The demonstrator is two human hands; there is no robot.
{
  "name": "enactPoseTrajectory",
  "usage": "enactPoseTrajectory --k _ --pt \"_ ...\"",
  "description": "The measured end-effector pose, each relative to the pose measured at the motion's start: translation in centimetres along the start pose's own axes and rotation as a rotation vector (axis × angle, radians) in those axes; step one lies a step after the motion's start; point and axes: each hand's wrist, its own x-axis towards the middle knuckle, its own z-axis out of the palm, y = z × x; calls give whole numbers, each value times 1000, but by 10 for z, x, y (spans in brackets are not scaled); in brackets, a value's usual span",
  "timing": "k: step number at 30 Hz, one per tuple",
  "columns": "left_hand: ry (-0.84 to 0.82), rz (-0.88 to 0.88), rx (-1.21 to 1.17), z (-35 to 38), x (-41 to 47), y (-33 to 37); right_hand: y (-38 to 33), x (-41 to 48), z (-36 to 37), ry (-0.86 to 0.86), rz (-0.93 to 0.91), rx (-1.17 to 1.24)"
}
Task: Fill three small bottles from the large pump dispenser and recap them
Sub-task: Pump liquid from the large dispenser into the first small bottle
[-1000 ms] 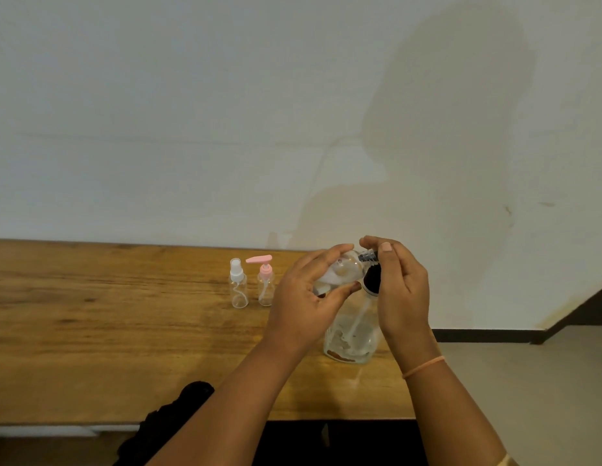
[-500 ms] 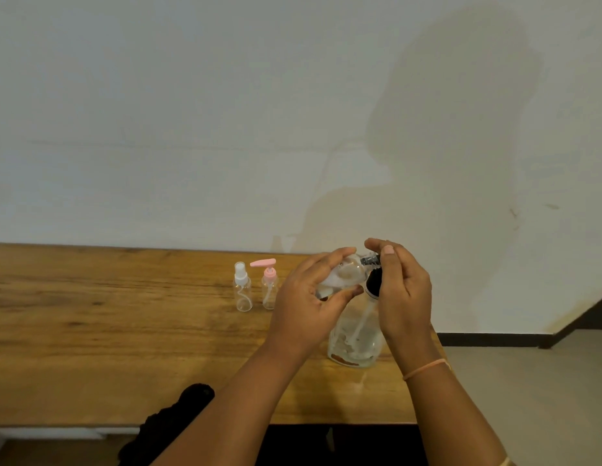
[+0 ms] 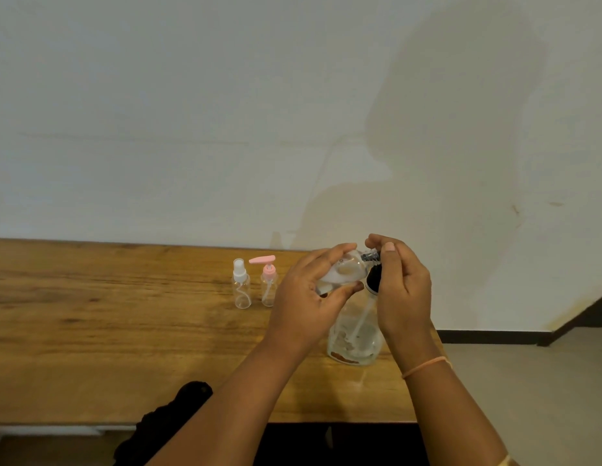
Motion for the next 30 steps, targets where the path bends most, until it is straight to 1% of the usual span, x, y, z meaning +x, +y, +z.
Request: enactPoseTrajectory --k 5,10,21,30 --pt "-20 -23 39 -2 -1 -3 11 -4 1 3 -14 -71" --pt "-2 -10 28 -1 -2 3 2 -3 1 14 -24 -7" --pt "12 7 16 -1 0 5 -1 1 0 25 -16 -39" --pt "-9 -15 55 0 -1 -1 7 -3 3 40 7 -3"
